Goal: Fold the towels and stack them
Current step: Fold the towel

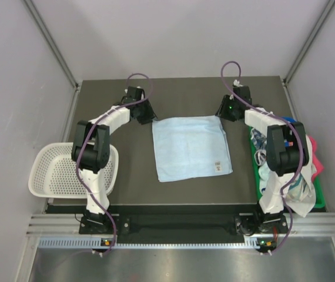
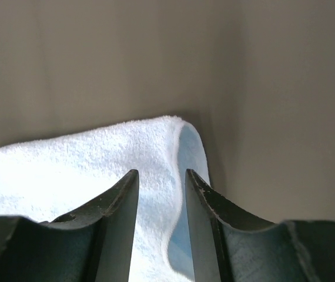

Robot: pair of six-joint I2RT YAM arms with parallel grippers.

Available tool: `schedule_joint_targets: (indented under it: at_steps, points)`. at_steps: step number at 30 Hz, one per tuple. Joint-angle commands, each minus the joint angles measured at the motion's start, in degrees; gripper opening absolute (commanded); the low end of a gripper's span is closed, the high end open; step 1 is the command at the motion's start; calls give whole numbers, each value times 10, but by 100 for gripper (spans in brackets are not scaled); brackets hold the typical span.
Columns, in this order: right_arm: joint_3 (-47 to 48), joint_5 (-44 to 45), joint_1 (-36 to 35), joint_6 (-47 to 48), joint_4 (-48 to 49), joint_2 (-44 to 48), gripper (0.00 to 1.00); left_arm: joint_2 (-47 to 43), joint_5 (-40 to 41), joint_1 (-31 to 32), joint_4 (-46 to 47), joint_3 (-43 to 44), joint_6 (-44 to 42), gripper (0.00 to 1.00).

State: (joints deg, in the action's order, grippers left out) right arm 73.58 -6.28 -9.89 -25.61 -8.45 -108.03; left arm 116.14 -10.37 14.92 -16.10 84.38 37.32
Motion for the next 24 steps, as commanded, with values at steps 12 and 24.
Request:
schedule_joint_targets:
  at_steps: [12, 24]
  points:
    - [93, -22, 4, -9, -54, -77, 36, -19, 37, -12, -50, 31, -5, 44]
    - [119, -39, 28, -18, -64, -102, 2, -19, -23, -24, -3, 6, 37, 52]
